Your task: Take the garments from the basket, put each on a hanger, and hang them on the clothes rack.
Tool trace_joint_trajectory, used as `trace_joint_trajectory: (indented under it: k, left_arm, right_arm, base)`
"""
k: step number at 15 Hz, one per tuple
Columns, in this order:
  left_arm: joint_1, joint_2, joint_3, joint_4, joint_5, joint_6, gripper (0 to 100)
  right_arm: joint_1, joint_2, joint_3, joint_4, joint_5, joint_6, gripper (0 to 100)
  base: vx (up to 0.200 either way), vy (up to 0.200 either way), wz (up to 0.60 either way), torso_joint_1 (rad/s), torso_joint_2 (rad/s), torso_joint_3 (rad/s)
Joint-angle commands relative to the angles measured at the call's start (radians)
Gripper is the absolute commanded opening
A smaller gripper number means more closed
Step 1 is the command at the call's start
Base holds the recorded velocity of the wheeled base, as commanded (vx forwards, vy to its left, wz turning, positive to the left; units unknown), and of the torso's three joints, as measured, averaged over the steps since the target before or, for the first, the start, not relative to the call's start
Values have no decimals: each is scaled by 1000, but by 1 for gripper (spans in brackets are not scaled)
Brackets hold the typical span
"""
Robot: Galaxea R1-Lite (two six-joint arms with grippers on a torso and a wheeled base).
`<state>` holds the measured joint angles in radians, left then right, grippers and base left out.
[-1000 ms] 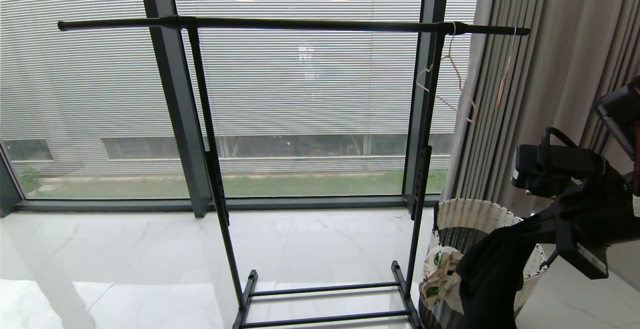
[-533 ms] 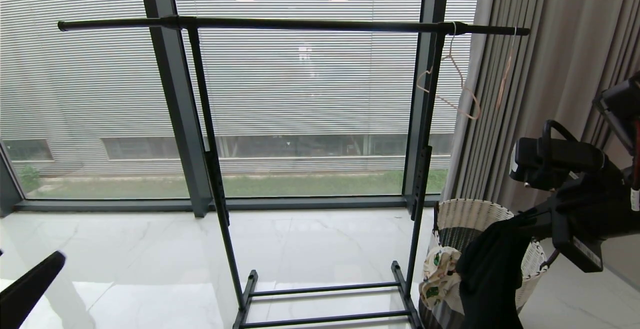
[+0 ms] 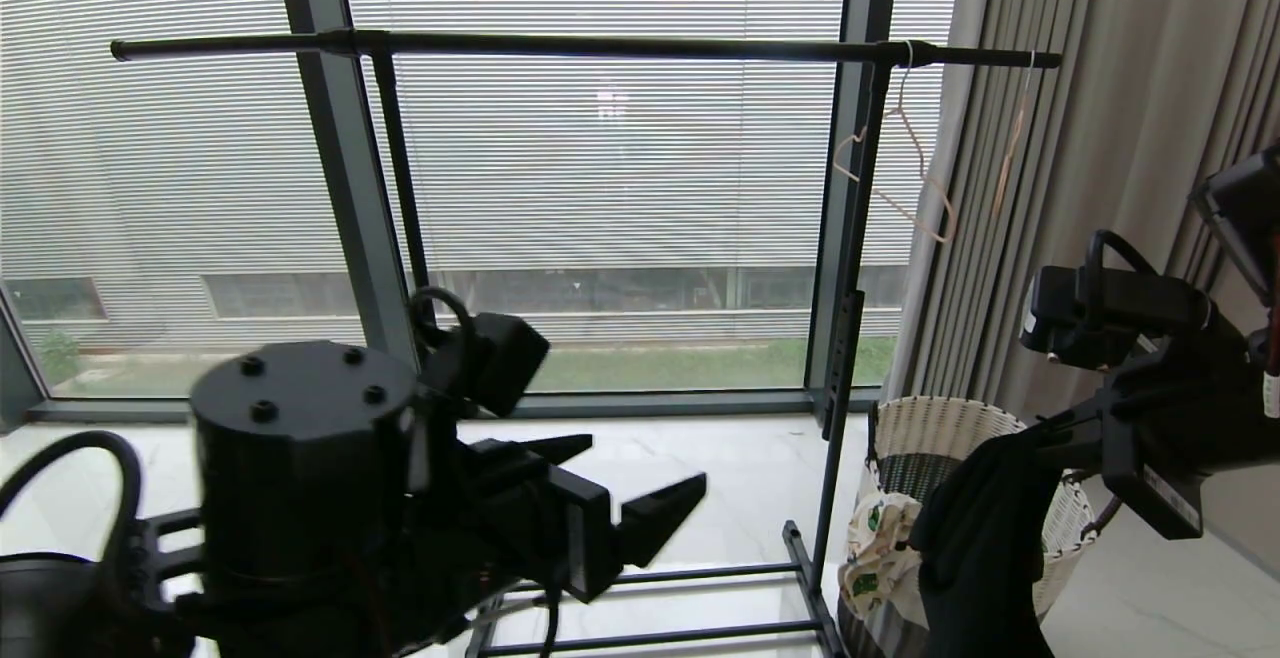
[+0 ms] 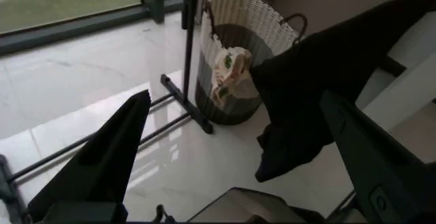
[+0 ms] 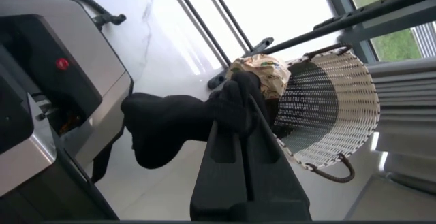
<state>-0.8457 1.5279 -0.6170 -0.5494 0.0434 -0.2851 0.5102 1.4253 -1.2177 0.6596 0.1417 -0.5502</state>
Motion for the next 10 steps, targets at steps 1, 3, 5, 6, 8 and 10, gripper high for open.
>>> trace_joint_trajectory:
  k: [1,3,5,6,8,10]
  left_arm:
    - [-233,247,-113,-14,50,-105,100]
    - [-314,371,-277,-14,107,-172,100]
    - [-352,486,-428,-7,118,-172,100]
    - [-360,538,-483,-4,118,-170,100]
    - [-363,601,-546,14,119,-169,100]
    - [-351,649,-569,19,145,-169,100]
  right_arm:
    - [1,1,0,0,-1,0,0]
    - [7,-3,-2,3,-27,-2,0]
    - [37,-17,3,5,-111,1,0]
    - [45,-17,1,8,-114,9,0]
    - [60,-14,1,9,-116,12,0]
    - [70,-14,1,12,-116,12,0]
  base:
    - [0,0,0,0,0,0]
    - [0,0,0,0,0,0]
    - [0,0,0,0,0,0]
    - [0,0,0,0,0,0]
    - [0,0,0,0,0,0]
    - [0,0,0,0,0,0]
